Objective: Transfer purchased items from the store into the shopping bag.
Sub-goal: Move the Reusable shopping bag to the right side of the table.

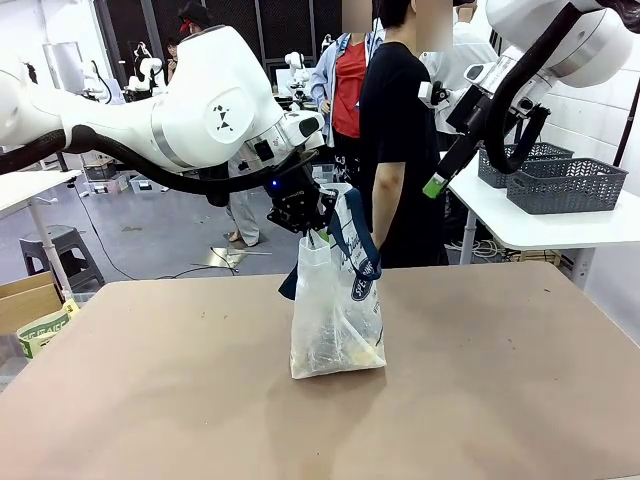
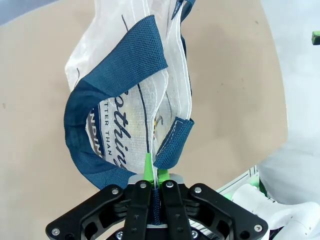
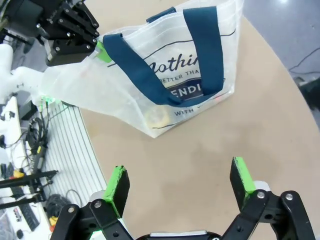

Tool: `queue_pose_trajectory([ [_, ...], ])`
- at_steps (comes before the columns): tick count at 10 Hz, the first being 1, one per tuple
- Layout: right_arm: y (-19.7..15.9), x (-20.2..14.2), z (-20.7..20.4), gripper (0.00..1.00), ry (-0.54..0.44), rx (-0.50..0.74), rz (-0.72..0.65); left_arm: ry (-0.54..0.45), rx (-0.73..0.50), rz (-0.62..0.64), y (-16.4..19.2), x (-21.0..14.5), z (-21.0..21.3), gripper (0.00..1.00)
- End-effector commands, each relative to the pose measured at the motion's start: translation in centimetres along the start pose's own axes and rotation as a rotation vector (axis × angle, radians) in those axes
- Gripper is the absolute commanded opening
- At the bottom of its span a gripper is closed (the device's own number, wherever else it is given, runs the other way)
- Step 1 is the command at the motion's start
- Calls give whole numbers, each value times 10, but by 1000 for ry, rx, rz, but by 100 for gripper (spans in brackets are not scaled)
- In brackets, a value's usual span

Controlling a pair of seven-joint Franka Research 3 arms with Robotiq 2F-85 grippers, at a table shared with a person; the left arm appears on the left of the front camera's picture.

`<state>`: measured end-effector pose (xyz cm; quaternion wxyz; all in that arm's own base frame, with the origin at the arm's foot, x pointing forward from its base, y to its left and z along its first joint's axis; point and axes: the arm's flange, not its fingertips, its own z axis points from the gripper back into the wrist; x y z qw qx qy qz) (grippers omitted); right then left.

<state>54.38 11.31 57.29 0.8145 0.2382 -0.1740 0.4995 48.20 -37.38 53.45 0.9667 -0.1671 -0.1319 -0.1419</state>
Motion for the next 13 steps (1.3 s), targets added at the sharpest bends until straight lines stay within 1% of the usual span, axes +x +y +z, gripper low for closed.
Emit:
queue_pose_trajectory([
  [1, -12, -5, 0, 100, 5, -2, 149, -2, 46, 49, 1, 6, 4, 0],
  [3, -17, -10, -5, 100, -13, 28, 237, -27, 84, 71, 5, 16, 22, 0],
  [4, -22, -14, -10, 100, -49, 32, 296, -22, 94, 55, 8, 27, 32, 0],
  [6, -25, -21, -21, 100, -92, 45, 337, -22, 128, 44, 20, 44, 48, 0],
  [7, -25, -21, -23, 100, -112, 20, 342, -20, 129, 45, 29, 47, 56, 0],
  [9, -27, -18, -25, 100, -129, -9, 362, -42, 116, 23, 54, 35, 77, 0],
  [10, -29, -14, -28, 100, -138, 2, 372, -73, 120, 18, 68, 27, 86, 0],
  [11, -29, -16, -19, 100, -89, 11, 341, -100, 133, 7, 82, 18, 95, 0],
  [12, -29, -16, -19, 100, -89, 11, 341, -125, 186, 17, 98, 12, 105, 0],
  [13, -29, -16, -19, 100, -89, 11, 341, -152, 188, -15, 115, 6, 116, 0],
])
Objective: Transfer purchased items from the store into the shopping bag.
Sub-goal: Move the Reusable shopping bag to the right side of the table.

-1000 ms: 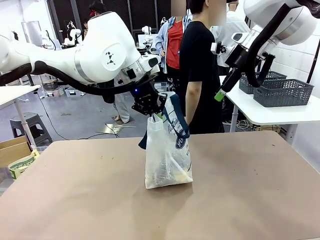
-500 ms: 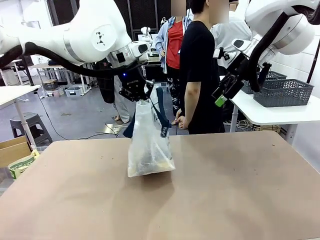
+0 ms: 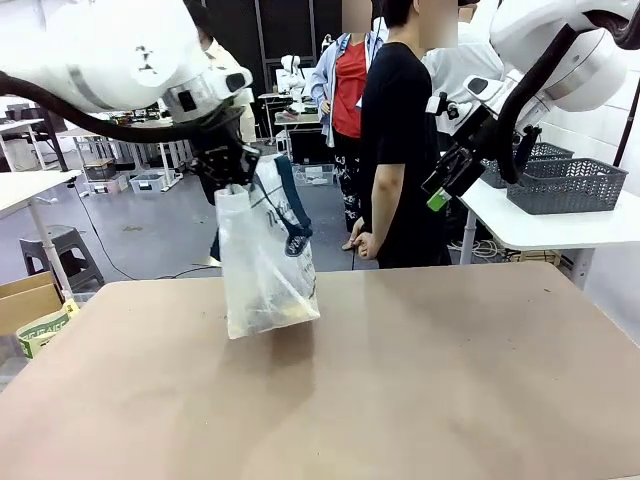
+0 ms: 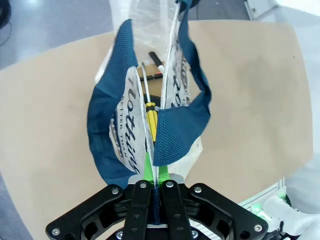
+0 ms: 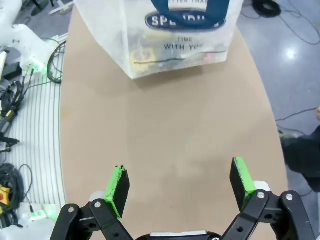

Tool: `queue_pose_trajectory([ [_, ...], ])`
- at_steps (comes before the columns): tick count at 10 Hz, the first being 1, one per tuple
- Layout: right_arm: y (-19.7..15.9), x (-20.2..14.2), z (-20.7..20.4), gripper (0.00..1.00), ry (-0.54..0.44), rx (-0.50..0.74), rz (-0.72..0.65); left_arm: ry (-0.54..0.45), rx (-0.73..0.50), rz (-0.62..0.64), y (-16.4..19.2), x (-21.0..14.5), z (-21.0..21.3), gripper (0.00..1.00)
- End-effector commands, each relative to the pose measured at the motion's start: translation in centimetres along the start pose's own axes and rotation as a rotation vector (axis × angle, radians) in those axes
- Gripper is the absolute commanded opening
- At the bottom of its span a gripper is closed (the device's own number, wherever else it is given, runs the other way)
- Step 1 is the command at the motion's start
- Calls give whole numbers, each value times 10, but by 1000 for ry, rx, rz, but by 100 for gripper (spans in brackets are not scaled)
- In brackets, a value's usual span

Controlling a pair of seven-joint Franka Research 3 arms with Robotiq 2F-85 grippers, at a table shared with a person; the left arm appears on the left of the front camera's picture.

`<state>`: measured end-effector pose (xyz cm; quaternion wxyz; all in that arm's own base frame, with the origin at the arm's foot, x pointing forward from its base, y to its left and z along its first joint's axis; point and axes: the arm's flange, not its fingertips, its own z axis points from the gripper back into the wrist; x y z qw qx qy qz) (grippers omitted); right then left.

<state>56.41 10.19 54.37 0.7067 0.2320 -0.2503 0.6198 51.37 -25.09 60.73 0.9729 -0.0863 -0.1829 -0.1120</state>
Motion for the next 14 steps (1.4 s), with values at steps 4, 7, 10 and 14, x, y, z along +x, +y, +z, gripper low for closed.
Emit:
queue_pose_trajectory([
  [4, 1, -1, 0, 100, 8, 5, -3, -129, 109, -65, 74, -54, 30, 0],
  [7, 1, -1, 0, 100, 8, 5, -3, -161, 155, -45, 111, -93, 45, 0],
  [10, 1, -1, 0, 100, 8, 5, -3, -208, 201, 16, 153, -128, 59, 0],
  [14, 1, -1, 0, 100, 8, 5, -3, -281, 285, 48, 183, -150, 69, 0],
])
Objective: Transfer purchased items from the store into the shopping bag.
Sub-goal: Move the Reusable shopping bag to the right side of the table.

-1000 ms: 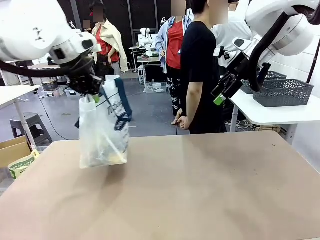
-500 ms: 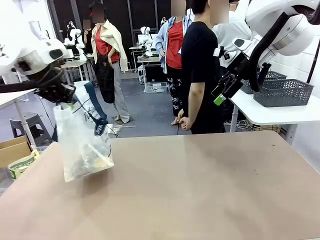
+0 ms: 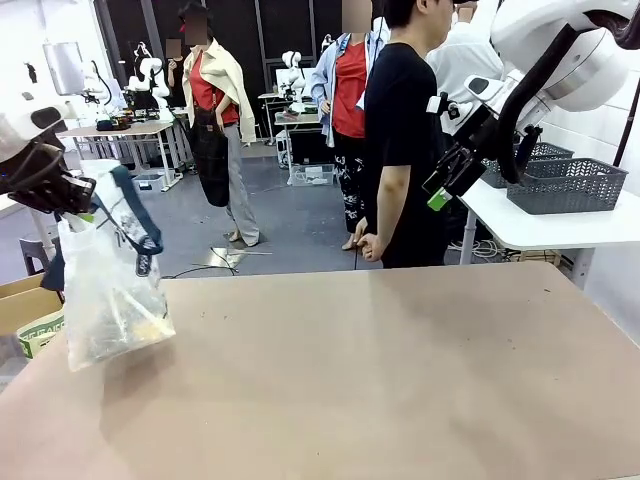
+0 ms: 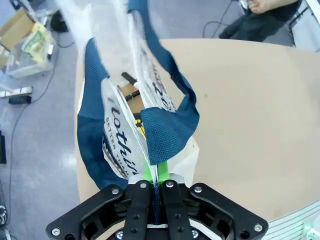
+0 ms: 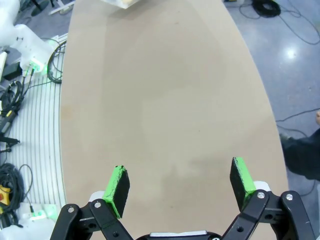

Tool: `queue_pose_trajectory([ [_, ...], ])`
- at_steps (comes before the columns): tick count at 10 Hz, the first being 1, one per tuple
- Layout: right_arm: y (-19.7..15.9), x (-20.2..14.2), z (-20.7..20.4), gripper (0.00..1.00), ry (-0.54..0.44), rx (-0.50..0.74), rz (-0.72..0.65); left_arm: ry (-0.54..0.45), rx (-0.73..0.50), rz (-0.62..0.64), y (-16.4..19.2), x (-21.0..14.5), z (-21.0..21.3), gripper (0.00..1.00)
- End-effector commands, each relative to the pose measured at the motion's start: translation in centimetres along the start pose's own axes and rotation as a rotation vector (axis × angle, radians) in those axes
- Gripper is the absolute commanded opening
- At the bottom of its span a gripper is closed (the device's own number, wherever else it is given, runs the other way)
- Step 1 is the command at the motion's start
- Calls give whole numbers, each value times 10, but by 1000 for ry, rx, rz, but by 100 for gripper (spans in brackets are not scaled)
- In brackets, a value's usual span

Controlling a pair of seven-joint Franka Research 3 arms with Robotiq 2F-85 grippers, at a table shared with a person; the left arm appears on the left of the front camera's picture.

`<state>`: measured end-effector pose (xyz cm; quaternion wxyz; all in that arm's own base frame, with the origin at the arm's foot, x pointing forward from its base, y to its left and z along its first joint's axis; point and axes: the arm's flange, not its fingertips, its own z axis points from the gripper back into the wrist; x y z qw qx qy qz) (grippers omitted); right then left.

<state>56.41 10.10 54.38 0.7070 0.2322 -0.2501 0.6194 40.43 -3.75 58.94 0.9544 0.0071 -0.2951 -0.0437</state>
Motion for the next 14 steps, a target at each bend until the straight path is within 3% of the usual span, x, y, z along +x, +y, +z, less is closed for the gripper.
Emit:
queue_pose_trajectory([
  [1, 1, -1, -1, 100, 9, 5, -2, -79, 78, -38, 13, -8, 4, 0],
  [8, 1, -1, -1, 100, 9, 5, -2, -90, -20, -259, 33, -18, -16, 0],
  [14, 1, -1, -1, 100, 9, 5, -2, 93, -76, -356, 19, -41, -59, 0],
])
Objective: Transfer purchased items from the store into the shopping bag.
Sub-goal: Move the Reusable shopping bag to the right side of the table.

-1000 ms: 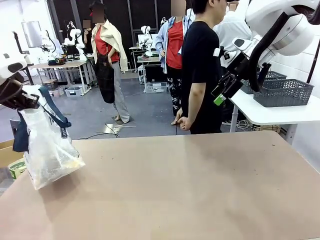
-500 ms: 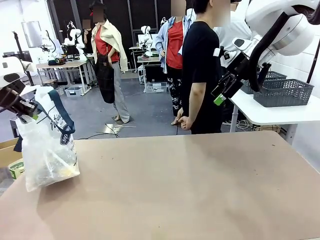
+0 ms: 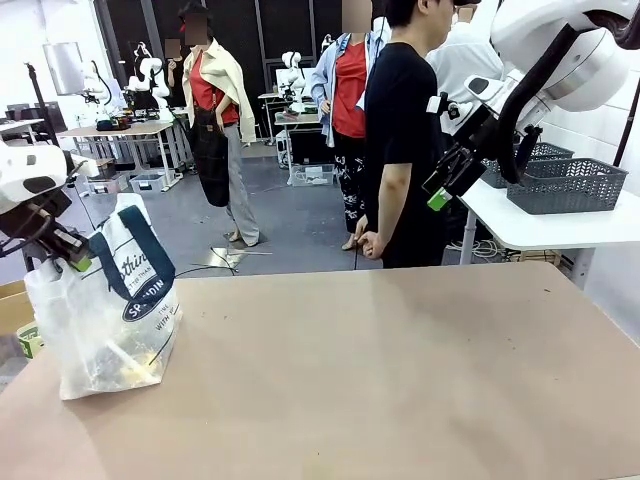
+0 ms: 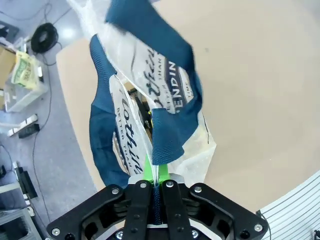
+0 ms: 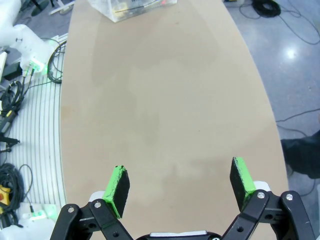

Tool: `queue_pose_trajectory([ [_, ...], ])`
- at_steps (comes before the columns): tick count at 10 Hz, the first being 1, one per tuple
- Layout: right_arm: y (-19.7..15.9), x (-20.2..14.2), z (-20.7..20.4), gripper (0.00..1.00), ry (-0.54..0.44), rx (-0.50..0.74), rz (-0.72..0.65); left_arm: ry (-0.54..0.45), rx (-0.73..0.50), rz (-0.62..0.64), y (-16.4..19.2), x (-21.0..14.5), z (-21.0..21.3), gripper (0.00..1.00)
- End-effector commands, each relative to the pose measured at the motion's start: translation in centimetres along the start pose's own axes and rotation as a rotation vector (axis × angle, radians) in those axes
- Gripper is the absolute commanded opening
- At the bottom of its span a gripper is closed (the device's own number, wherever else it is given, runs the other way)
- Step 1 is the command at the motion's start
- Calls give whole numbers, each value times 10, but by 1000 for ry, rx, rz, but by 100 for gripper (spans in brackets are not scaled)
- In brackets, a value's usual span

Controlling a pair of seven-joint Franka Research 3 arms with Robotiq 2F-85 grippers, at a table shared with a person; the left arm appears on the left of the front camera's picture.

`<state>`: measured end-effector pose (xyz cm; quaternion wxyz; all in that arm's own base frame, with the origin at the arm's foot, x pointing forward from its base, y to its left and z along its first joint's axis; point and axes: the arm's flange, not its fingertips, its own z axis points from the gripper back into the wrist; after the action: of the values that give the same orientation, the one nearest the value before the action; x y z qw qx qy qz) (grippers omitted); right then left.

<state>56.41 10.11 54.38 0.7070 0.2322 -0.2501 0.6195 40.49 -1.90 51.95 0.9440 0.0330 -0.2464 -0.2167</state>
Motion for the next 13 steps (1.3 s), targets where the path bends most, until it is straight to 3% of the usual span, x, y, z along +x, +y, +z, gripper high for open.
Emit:
queue_pose_trajectory([
  [1, 1, -1, -1, 100, 9, 5, -2, -14, 7, 7, 2, 1, 5, 0],
  [10, 1, -1, -1, 100, 9, 5, -2, -14, 7, 7, 2, 1, 5, 0],
  [11, 1, -1, -1, 100, 9, 5, -2, -9, 5, 2, 1, 1, 4, 14],
  [13, 1, -1, -1, 100, 9, 5, -2, 4, 41, 8, 3, 7, 7, 53],
])
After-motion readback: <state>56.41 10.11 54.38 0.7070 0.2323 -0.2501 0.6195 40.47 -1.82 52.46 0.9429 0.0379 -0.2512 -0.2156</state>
